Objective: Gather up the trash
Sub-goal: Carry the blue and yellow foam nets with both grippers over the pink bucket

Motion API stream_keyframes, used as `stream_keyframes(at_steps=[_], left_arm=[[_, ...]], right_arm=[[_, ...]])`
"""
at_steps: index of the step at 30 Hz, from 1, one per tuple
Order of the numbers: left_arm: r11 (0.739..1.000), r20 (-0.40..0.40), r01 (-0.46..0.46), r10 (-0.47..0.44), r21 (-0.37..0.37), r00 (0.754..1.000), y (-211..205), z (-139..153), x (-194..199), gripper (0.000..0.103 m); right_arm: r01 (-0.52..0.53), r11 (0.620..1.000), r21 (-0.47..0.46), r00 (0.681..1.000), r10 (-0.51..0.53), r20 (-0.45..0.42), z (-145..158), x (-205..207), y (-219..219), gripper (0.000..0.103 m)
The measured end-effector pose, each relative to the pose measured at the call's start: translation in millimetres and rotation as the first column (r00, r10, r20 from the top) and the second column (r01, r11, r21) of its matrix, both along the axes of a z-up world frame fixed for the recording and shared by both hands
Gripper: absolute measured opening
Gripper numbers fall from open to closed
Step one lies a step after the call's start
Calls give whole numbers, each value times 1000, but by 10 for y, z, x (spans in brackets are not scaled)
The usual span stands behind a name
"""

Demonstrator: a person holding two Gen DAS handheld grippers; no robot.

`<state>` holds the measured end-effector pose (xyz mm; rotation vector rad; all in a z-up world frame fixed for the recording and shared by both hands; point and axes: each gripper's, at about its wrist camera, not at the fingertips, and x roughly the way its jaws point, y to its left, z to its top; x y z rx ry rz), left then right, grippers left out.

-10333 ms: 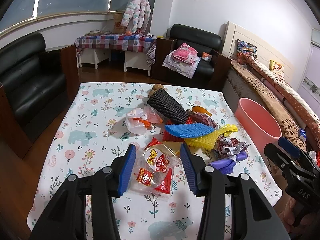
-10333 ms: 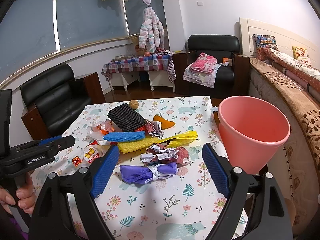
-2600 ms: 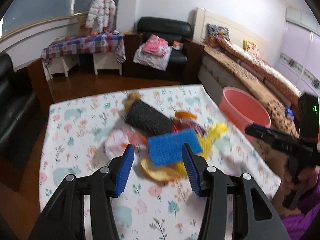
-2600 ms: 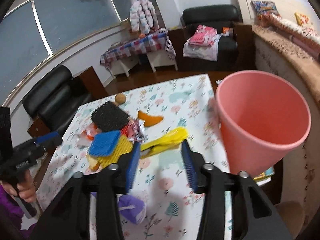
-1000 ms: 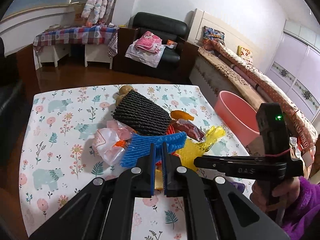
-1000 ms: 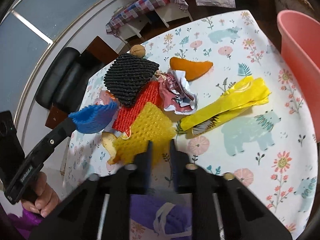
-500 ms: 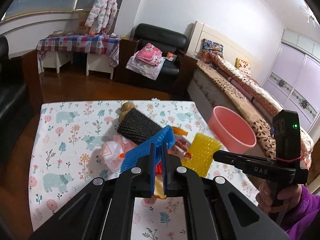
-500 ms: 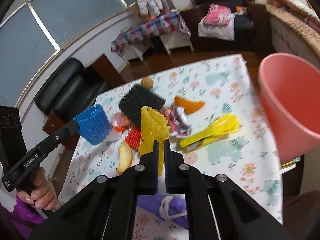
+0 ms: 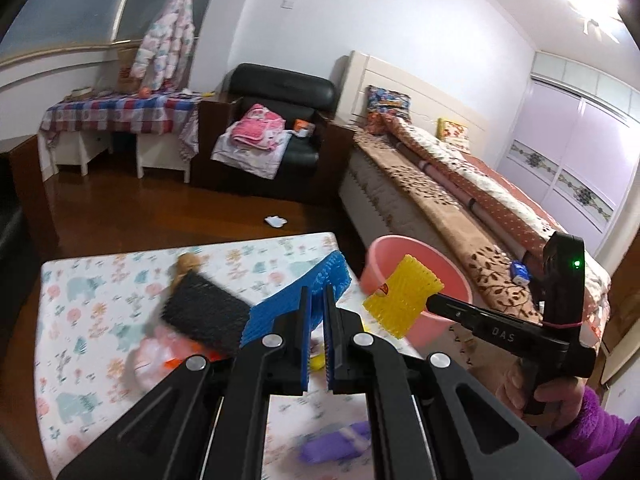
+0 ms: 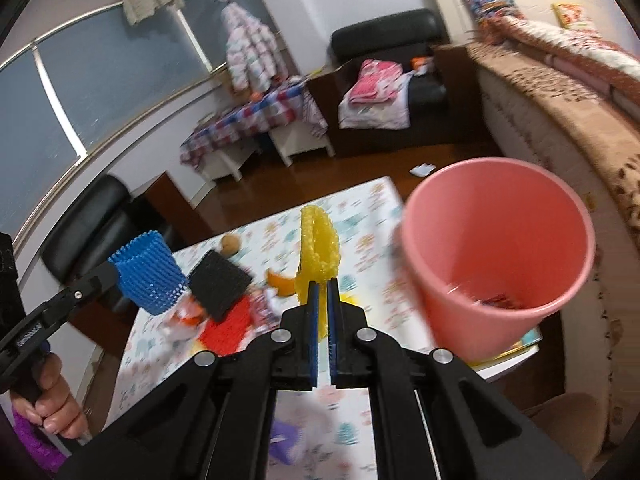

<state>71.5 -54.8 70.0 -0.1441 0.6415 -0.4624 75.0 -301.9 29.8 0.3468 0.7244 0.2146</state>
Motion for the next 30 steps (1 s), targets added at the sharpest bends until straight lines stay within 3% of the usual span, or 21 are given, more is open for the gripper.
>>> stream_keyframes(at_steps=[13,21,30], left_arm=[[980,-2,190,-190,-54,982,-1259,158,460,5],[957,-66,286,-289,-57,955,-1972,-64,783,5],[957,-143,286,-289,-35,947,-2291,-410,1079,5]], right_arm=[[220,973,-70,975,-217,43,-63,9,-890,4],[250,966,-63,968,-250,17,-222,110,-1113,4],[261,962,-82,965,-263,-14,-377,200,-1207,4]])
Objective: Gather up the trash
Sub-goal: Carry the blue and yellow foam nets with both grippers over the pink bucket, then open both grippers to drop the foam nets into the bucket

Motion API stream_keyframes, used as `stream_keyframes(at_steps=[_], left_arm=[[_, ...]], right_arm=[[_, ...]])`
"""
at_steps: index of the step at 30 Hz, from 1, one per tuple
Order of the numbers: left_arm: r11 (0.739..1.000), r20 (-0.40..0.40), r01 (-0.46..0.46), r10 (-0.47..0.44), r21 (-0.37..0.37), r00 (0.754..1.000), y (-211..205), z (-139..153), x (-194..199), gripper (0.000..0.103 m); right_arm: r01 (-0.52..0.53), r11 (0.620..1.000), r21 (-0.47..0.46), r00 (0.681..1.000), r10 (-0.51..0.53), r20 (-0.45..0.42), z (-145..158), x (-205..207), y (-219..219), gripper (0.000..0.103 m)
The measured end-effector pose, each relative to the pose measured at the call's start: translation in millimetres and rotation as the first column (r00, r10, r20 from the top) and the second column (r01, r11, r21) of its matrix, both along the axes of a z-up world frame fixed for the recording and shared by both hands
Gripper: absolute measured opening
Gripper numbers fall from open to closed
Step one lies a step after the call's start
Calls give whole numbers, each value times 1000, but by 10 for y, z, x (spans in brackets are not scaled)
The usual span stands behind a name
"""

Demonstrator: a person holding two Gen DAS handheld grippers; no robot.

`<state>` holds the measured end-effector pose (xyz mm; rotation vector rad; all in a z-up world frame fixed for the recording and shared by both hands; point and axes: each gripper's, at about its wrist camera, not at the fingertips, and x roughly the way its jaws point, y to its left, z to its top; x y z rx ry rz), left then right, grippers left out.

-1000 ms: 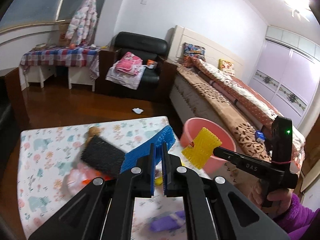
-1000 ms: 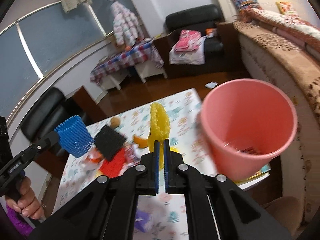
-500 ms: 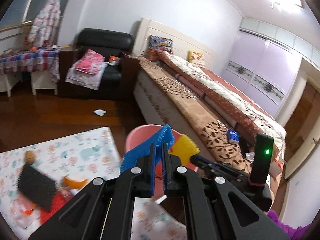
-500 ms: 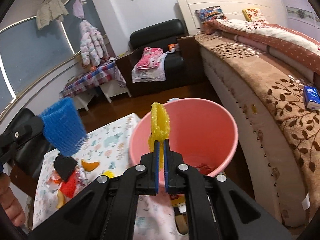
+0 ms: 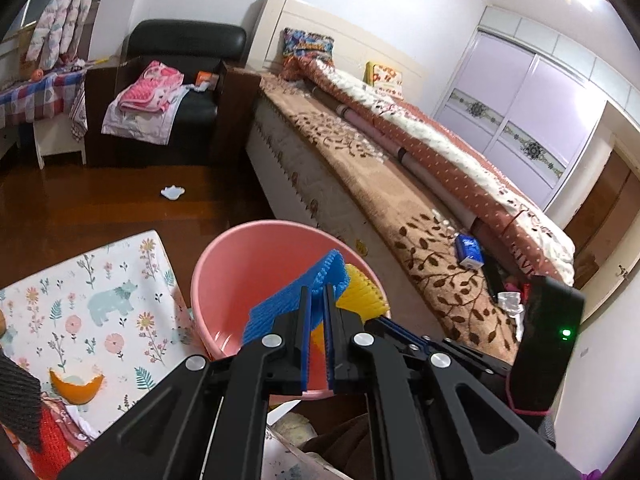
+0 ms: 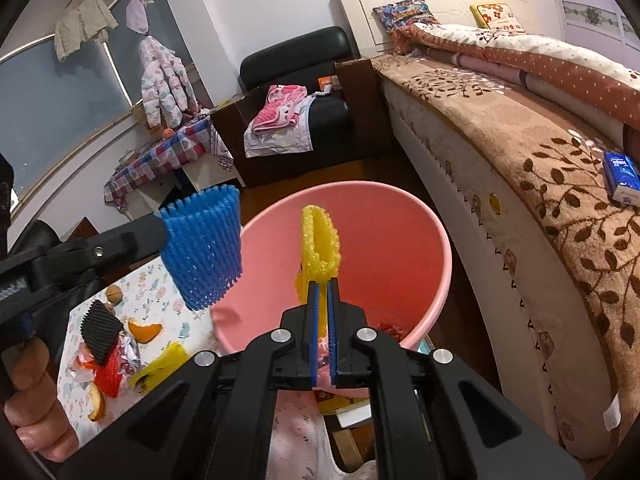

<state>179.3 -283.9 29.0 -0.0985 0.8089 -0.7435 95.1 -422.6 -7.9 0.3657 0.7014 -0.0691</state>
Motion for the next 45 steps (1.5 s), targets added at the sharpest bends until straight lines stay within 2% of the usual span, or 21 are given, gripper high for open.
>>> stream_keyframes(at_steps=[5,7,9,11,15,16,17,19,26,31,35,38,45], left_arm=[[999,-23,-7,7,38,1000,-53,-158,104,5],[999,-28,-9,10,45,1000,-41,-192,121,13],[999,-29,-16,17,50,999,-23,-203,135,31],[999,-21,-20,21,47,1000,11,-203,140,37],[998,1,-20,20,52,1000,46,-141,99,38],[998,9,-22,21,54,1000,61,-125,89,38],[998,23,-24,23,57,999,85,-97,73,38],[998,54,-29,25,64,998,139,-33,33,38],[991,178,-102,85,84,980,602,290,-163,38],[978,230,-182,154,103,961,1027,470,-273,38],[957,273,-262,220,125,936,1455,559,-394,38],[934,273,-330,285,134,919,1809,562,-489,38],[856,246,-488,443,168,862,2633,422,-747,38]], right_arm=[[-15,1000,-6,1000,15,-14,-68,38,16,4],[-23,1000,6,1000,23,-11,-81,48,22,4],[-25,1000,10,999,25,-19,-99,71,34,4],[-22,1000,10,999,22,-25,-113,85,33,5],[-13,1000,20,999,14,-38,-139,101,18,8],[-14,1000,17,999,14,-38,-137,98,20,14],[-14,1000,17,999,15,-34,-129,100,17,26],[-16,1000,17,1000,17,-19,-109,76,31,34],[-31,999,-19,999,31,7,-16,30,159,34],[-66,997,-48,997,68,42,108,-7,356,34],[-99,995,-25,993,100,56,180,-43,481,34],[-121,993,-11,991,121,63,203,-81,578,34],[-173,985,14,983,171,58,199,-125,809,34]])
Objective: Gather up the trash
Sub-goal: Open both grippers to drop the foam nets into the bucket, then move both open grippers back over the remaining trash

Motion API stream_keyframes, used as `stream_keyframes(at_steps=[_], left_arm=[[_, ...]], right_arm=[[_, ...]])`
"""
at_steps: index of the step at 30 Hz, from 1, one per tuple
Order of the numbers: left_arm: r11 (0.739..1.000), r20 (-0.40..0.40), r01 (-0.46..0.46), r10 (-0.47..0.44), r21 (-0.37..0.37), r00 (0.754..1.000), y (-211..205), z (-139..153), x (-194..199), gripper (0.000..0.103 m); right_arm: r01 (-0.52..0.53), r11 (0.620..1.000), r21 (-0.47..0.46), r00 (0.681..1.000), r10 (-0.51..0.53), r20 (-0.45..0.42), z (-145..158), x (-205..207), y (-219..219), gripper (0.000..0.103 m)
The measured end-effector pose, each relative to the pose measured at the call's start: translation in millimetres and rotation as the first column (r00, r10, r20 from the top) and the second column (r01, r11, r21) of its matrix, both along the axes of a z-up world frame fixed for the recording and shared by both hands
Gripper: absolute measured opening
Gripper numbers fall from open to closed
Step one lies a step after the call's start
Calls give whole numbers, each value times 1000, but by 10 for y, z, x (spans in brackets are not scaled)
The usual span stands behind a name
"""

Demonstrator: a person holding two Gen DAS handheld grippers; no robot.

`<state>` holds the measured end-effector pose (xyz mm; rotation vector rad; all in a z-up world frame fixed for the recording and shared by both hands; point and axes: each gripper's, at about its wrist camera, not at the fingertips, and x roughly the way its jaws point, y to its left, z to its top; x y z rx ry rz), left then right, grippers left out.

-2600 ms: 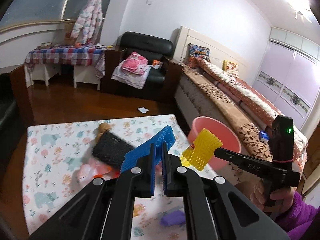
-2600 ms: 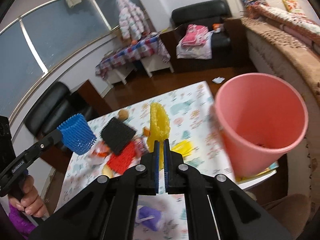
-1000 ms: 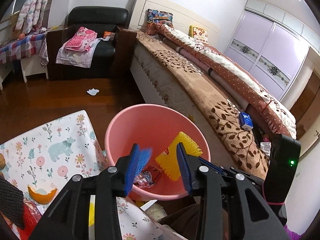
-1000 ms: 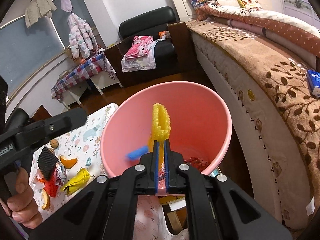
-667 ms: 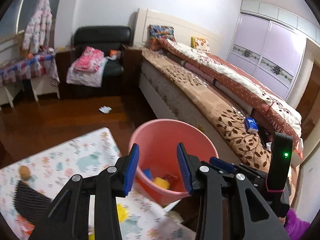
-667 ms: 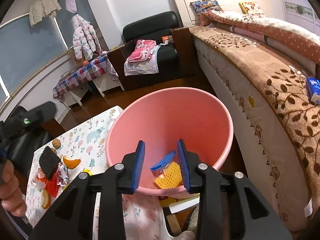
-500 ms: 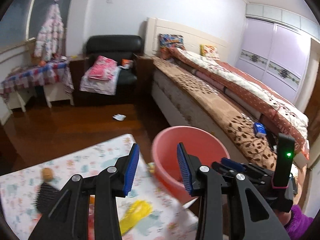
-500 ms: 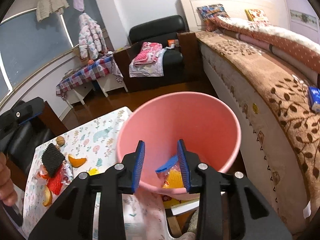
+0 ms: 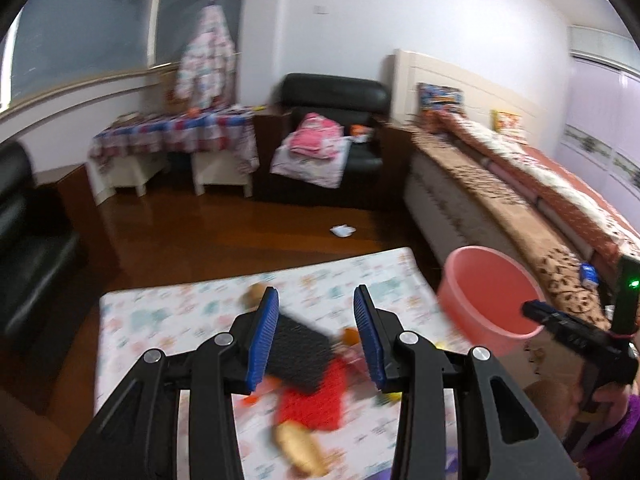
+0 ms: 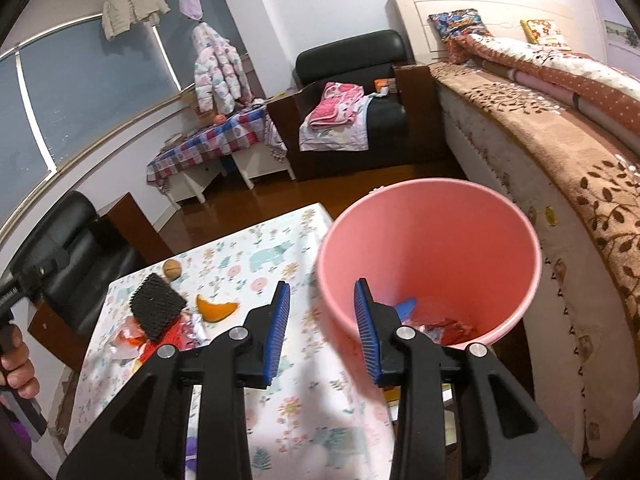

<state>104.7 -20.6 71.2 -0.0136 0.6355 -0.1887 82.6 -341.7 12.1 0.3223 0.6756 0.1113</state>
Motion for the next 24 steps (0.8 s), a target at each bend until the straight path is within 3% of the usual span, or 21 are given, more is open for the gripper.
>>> stream_keyframes(at_steps=[10,17,24], left_arm=[[984,-88,-172,175,38,981,614,-421,-266,42],[976,-203,-213,199,-51,959,732,-762,-167,43],[958,-267,-267,232,-102,935,739,-1060,80,43]], right_arm=[[-85,996,16,994,86,-63,-148,22,352,34],[-117,992,45,987,121,-102,-233,42,508,34],[-138,989,54,980,144,-135,-288,55,626,34]])
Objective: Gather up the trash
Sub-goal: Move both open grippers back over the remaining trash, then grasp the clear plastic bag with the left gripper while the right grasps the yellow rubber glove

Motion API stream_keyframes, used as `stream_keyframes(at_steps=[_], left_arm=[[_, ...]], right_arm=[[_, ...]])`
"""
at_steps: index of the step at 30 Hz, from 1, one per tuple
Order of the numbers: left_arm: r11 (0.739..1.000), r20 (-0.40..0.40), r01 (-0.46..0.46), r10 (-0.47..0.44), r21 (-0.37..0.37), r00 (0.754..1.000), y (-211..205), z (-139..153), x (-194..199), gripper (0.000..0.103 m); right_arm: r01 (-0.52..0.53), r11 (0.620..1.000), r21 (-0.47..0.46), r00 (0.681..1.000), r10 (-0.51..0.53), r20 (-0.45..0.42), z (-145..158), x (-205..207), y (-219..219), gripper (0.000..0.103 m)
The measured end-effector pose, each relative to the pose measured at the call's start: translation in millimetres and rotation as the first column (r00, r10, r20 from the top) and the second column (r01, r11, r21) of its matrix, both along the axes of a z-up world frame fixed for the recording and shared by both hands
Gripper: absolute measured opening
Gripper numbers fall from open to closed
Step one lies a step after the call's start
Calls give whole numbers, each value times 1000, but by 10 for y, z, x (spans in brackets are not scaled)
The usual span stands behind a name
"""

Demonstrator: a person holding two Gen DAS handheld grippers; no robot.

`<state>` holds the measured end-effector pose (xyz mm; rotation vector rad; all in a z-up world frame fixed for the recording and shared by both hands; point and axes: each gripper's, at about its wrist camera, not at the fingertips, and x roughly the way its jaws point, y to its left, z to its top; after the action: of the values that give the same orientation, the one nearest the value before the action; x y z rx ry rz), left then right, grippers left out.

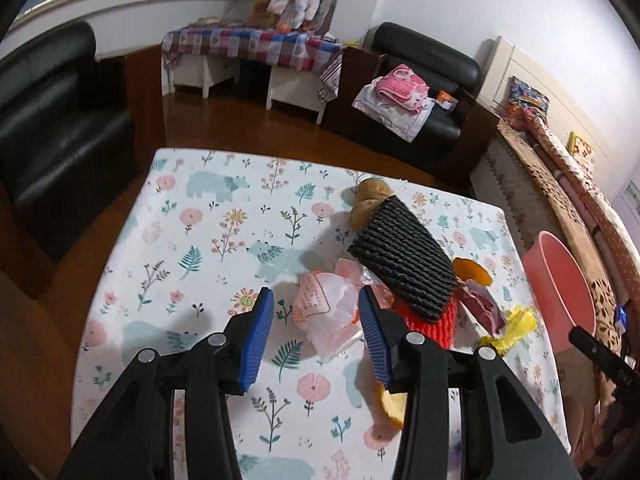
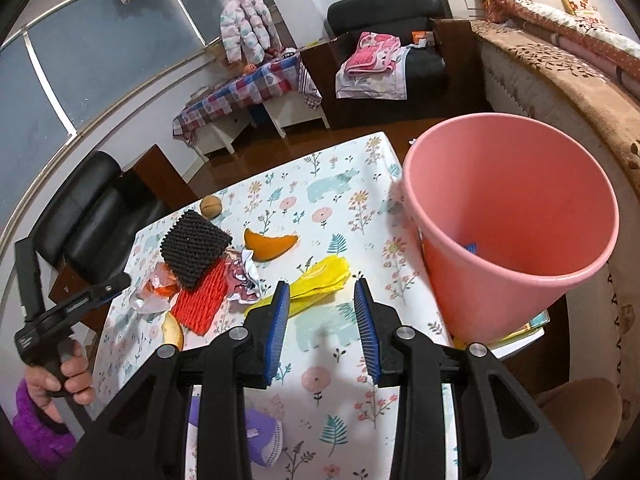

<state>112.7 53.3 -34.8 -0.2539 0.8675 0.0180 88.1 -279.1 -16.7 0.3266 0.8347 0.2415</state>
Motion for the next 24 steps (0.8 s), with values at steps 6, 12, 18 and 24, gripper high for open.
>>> stream_keyframes(at_steps=[6,12,18,24], left_arm=[[999,-38,42,-43,-22,998,-30,-192,42,28],[997,0,72,-72,-8,997,-39,-190,-38,7],[998,47,61,-61,-13,997,73,-107,-169,5],[996,89,66,-61,-56,994,161,-4,-290,5]], right_arm=[[-16,998,57,998,20,-60,-106,44,88,34],[-31,993,113,991,46,-129,-231,138,231,34],[39,978,203,972,10,-233,-396,309,258,34],[110,976,189,958,-53,-283,-485,467,256,34]])
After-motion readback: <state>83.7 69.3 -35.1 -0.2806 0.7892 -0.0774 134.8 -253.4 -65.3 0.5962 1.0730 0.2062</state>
